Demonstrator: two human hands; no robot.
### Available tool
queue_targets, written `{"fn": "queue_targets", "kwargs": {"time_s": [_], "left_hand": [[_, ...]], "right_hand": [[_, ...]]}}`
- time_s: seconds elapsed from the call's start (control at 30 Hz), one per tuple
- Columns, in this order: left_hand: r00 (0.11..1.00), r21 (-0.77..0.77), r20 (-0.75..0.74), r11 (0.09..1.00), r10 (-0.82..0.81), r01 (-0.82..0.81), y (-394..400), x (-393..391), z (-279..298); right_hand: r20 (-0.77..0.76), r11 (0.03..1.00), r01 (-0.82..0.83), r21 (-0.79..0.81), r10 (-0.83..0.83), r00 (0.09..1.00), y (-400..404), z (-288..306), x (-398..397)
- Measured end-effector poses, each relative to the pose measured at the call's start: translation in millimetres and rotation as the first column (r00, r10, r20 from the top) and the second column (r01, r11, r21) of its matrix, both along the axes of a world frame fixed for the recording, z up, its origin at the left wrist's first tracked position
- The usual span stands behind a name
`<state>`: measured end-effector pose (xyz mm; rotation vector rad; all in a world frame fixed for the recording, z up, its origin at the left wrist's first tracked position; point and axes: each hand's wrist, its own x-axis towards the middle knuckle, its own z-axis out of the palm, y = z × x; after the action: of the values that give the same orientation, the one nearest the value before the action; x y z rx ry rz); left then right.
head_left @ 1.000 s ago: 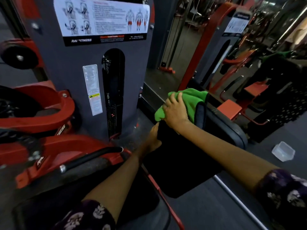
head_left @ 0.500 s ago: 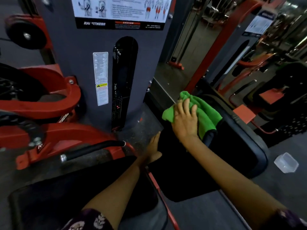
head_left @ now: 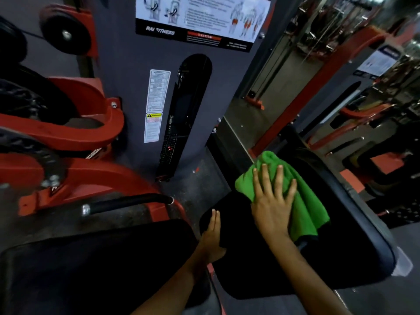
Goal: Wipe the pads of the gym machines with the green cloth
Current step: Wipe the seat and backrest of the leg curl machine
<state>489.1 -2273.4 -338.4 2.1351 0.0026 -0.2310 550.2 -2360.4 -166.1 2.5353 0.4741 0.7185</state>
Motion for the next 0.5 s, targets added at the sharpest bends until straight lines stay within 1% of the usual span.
{"fn": "queue_targets", "kwargs": {"time_s": [0.03,0.07,0.13,0.17,0.2,0.27,0.3,0.37,0.4,0.43,0.47,0.5], "left_hand": [[1.0,0.026,0.003,1.0,-0.006,0.006,-2.6,-2.8,-3.2],[1.0,0.044,-0.003,0.999,-0.009,0.009,-5.8,-5.1,-8.3],[0.999,0.069,-0.044,0.997,-0.021,0.024,-10.5,-8.5,-19.7],[0.997,0.064,-0.072,0.998,-0.018,0.023,-12.7,-11.2,-22.4],[0.995,0.041,-0.096,0.999,-0.014,0.018,-13.9,-14.7,-23.1],[0.991,0.024,-0.127,0.998,-0.049,0.052,-15.3,-24.2,-21.1],[0.989,0.008,-0.129,0.997,-0.073,0.075,-16.5,-29.3,-21.4],[0.988,-0.067,-0.125,0.994,-0.092,0.084,-18.4,-43.0,-23.9],[0.987,-0.098,-0.13,0.992,-0.093,0.081,-18.9,-47.8,-25.7],[0.987,-0.119,-0.137,0.99,-0.089,0.072,-19.1,-50.3,-28.4],[0.986,-0.134,-0.144,0.989,-0.086,0.067,-19.5,-51.2,-31.0],[0.985,-0.144,-0.15,0.988,-0.083,0.062,-21.2,-53.5,-34.1]], "right_hand": [[-0.011,1.0,-0.019,-0.01,0.019,1.0,2.0,-7.4,0.2],[-0.062,0.997,-0.054,-0.049,0.051,0.997,4.1,-23.0,-0.9],[-0.228,0.971,-0.135,-0.198,0.088,0.97,11.8,-65.8,-7.4],[-0.278,0.953,-0.178,-0.243,0.107,0.955,14.6,-85.4,-12.0],[-0.291,0.94,-0.213,-0.267,0.132,0.948,16.2,-99.7,-15.8],[-0.249,0.927,-0.255,-0.276,0.187,0.95,14.1,-98.9,-17.7],[-0.24,0.93,-0.249,-0.269,0.185,0.953,10.2,-89.1,-12.3],[-0.21,0.97,-0.181,-0.16,0.145,0.967,10.3,-68.9,-5.9],[-0.22,0.984,-0.125,-0.126,0.095,0.971,13.7,-59.6,-3.7],[-0.212,0.987,-0.092,-0.131,0.063,0.975,19.2,-58.4,-4.4],[-0.278,0.982,-0.082,-0.168,0.032,0.96,23.0,-65.8,-3.9],[-0.327,0.966,-0.129,-0.222,0.051,0.944,24.5,-79.0,-2.2]]}}
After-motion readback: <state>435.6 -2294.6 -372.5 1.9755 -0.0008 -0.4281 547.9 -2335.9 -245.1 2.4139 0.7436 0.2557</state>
